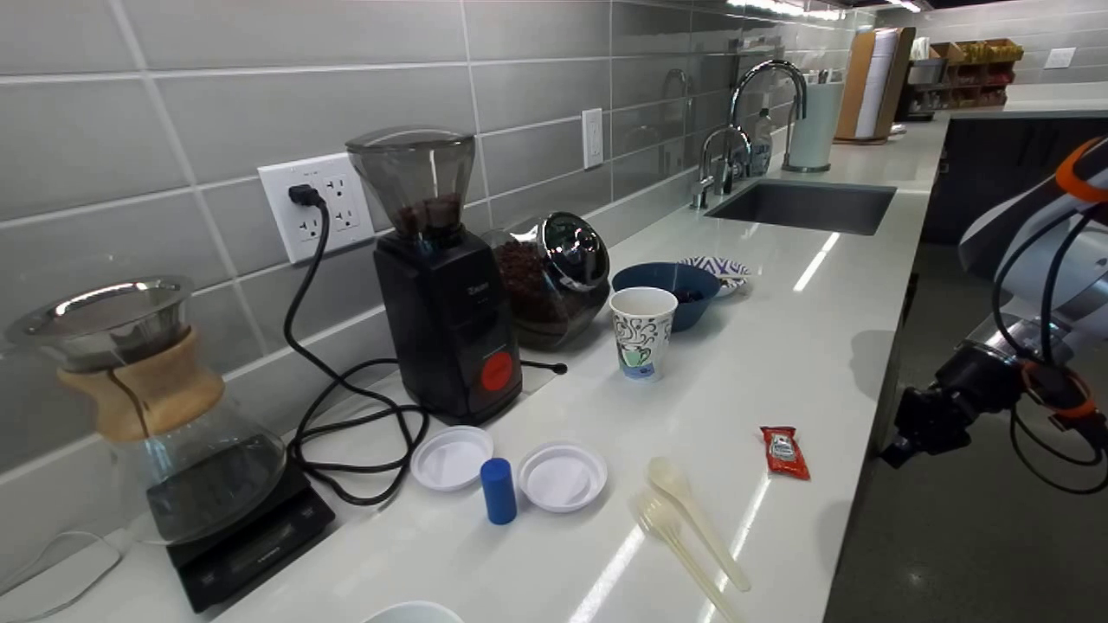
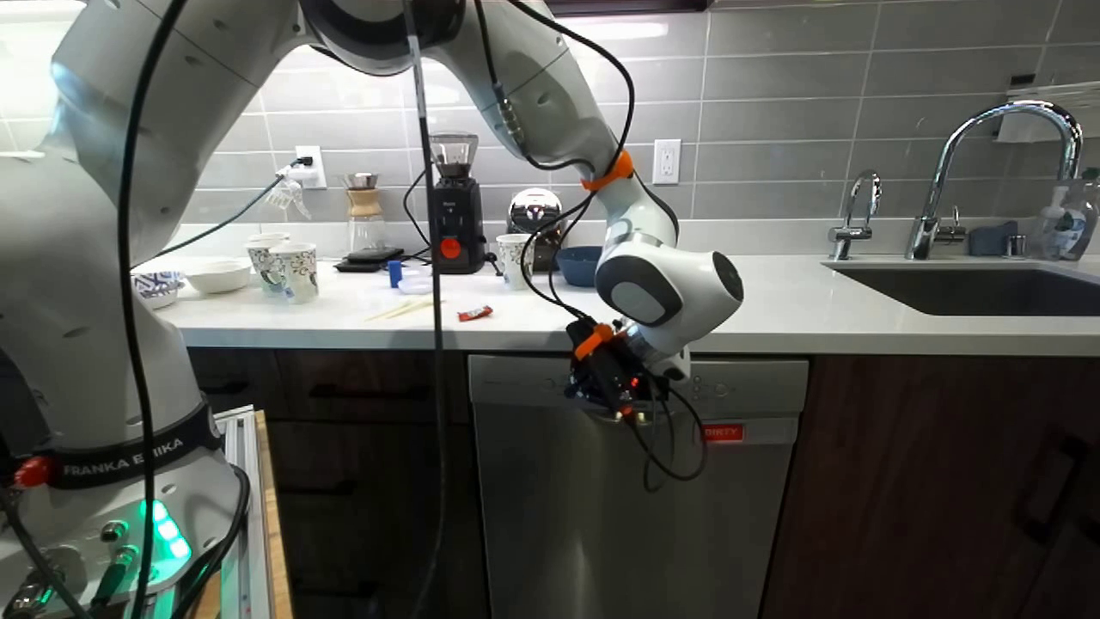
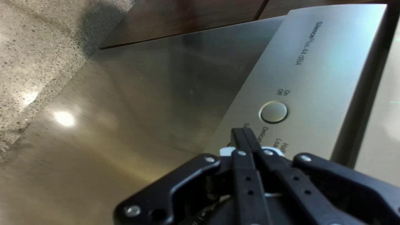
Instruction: Press a button on the dishwasher
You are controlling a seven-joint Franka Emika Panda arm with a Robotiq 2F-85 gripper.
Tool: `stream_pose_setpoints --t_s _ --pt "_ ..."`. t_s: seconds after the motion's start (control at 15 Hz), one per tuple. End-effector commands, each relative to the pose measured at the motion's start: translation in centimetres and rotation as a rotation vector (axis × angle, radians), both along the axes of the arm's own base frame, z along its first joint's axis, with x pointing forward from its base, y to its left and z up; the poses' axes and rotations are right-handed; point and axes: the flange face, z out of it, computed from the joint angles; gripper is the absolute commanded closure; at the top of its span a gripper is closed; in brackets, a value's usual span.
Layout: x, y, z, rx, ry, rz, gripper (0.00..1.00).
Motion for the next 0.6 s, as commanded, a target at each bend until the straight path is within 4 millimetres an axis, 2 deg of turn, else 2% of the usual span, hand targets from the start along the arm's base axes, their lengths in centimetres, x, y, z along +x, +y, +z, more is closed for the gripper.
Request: stream_pose_setpoints --t_s 0.0,0.33,0.53 --pt "-0.9 -0.6 2.3 -0.058 0.046 -0.007 1.0" --pt "-2.7 -3.6 5.9 -0.238 0.061 0.086 1.0" --pt "-4.3 -3.5 9.1 -0.3 0.038 0.17 1.0"
